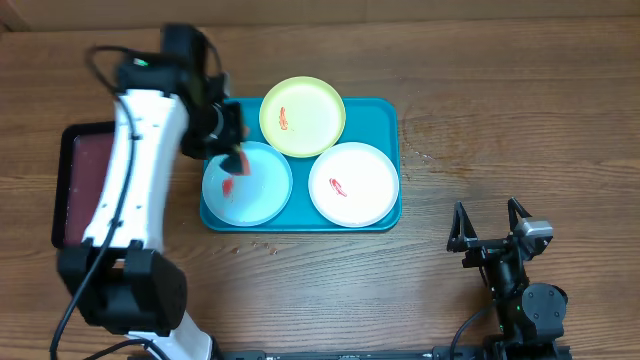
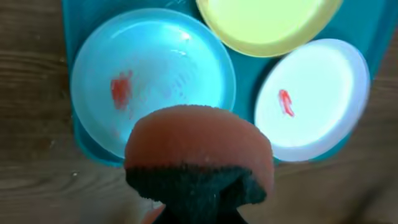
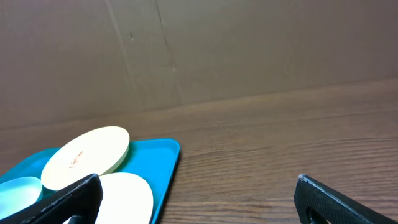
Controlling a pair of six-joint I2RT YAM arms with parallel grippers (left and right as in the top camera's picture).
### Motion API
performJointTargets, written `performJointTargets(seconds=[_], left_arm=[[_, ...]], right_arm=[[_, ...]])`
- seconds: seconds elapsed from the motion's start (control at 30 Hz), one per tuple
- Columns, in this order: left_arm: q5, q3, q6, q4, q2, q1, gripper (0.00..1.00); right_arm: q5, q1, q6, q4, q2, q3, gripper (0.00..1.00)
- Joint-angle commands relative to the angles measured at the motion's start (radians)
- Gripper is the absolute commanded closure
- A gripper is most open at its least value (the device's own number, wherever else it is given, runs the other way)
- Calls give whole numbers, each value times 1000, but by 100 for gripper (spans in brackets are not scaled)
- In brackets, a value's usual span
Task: Clean dirty plates on tray and stack at the side
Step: 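Move the sponge with the left gripper onto the left white plate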
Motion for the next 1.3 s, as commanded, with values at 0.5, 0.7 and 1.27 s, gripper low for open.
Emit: performJointTargets(seconds=[0.5,0.7,1.27], left_arm=[[-73,-533,-139,547,-8,-45,89],[-73,-529,-134,583,-8,-40,49],[-67,-102,-134,151,-16,7,58]], right_arm=[[10,3,-7,6,-12,-10,0],[10,3,-7,6,-12,-10,0],[10,3,-7,6,-12,-10,0]])
